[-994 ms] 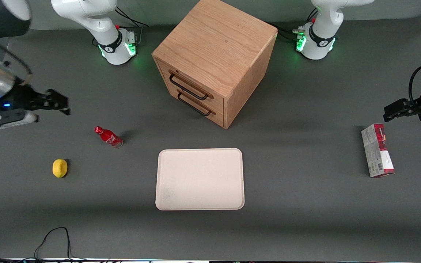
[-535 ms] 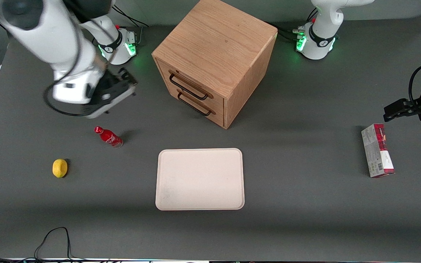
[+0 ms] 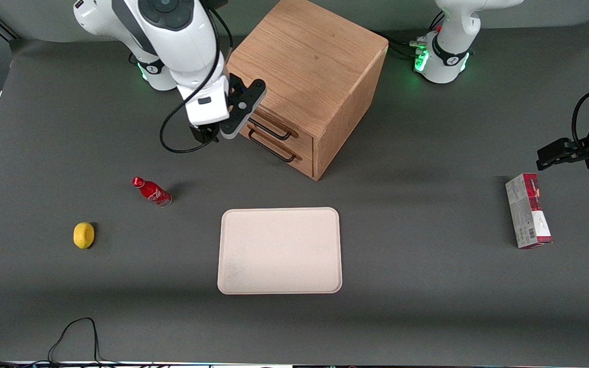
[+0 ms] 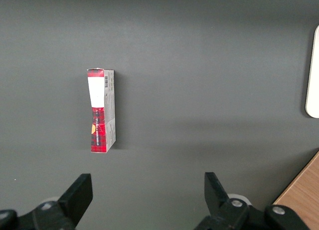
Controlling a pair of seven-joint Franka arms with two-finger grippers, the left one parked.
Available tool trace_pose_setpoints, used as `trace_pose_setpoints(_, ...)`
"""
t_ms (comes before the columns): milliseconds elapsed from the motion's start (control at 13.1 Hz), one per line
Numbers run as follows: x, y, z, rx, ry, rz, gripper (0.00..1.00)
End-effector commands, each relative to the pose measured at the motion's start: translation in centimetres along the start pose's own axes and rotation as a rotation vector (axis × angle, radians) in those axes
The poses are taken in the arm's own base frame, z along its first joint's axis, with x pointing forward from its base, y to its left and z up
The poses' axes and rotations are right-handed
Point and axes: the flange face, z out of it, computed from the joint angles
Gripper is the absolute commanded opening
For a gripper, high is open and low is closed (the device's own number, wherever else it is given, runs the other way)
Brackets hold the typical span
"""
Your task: Open upper drawer
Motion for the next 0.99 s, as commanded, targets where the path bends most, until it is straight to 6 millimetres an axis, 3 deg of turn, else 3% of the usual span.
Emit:
trace_pose_setpoints(0, 0.4, 1.4, 0.4, 0.082, 0.037, -0.071, 1.00)
trace_pose_setpoints(153, -0.3, 2.6, 1.0, 0.188, 0.068, -0.048, 1.00)
trace_pose_setpoints(764, -0.5, 0.3, 2.0, 0.277, 0.061, 0.009, 1.00)
trace_pose_setpoints(917, -0.6, 0.0, 3.2, 0.281, 0.047, 0.015, 1.00)
